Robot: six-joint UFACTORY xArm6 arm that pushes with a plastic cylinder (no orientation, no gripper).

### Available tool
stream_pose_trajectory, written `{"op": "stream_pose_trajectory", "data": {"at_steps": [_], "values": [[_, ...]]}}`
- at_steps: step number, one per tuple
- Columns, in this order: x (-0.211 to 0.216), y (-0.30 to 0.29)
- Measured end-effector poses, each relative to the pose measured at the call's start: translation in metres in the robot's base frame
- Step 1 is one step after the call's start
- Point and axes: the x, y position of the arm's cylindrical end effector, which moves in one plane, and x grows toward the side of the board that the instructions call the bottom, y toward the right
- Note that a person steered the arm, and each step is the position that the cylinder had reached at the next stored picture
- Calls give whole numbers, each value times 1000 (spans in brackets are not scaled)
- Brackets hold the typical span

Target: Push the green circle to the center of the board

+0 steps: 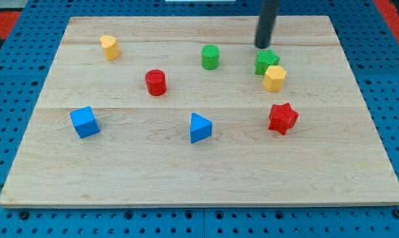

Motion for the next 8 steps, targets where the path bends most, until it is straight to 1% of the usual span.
{"op": "stream_pose_trajectory", "data": {"at_steps": [1, 2, 4, 8], "values": [[-2, -60], [3, -72], [5, -60], [9, -77]]}}
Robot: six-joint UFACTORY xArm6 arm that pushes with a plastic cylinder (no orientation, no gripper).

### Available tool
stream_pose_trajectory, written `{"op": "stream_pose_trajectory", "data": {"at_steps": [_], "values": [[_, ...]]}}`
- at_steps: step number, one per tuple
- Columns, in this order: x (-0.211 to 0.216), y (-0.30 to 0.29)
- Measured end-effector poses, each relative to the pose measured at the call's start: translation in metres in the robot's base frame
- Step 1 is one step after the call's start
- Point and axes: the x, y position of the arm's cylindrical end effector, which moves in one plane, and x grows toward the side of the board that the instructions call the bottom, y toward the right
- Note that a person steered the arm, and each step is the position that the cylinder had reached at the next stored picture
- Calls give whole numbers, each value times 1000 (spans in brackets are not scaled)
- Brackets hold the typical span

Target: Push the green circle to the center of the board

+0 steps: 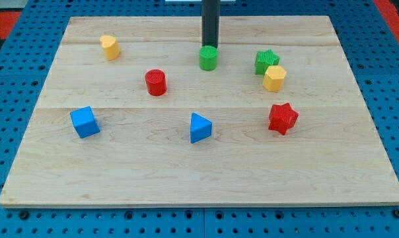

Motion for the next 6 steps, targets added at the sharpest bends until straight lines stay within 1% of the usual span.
{"op": "stream_pose_trajectory", "data": {"at_steps": [2, 3, 4, 5, 6], "values": [[0, -1], [8, -3], [32, -3], [42, -19], [63, -23]]}}
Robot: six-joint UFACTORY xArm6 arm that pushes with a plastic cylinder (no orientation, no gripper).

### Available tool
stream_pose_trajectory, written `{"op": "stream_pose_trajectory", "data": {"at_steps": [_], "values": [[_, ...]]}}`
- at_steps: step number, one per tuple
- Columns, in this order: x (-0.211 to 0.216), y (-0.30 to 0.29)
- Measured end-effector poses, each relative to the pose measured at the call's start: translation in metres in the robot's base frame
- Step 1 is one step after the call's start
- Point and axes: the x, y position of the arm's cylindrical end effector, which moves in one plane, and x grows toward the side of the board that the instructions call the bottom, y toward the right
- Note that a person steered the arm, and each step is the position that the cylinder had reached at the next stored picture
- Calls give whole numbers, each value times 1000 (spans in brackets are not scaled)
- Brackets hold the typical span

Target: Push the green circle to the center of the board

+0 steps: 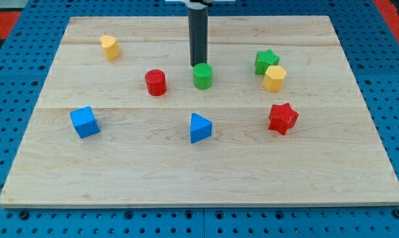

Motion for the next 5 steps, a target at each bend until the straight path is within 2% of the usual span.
{"op": "stream_pose_trajectory", "data": {"at_steps": [2, 3, 5], "values": [[11, -6], [31, 45], [51, 91]]}}
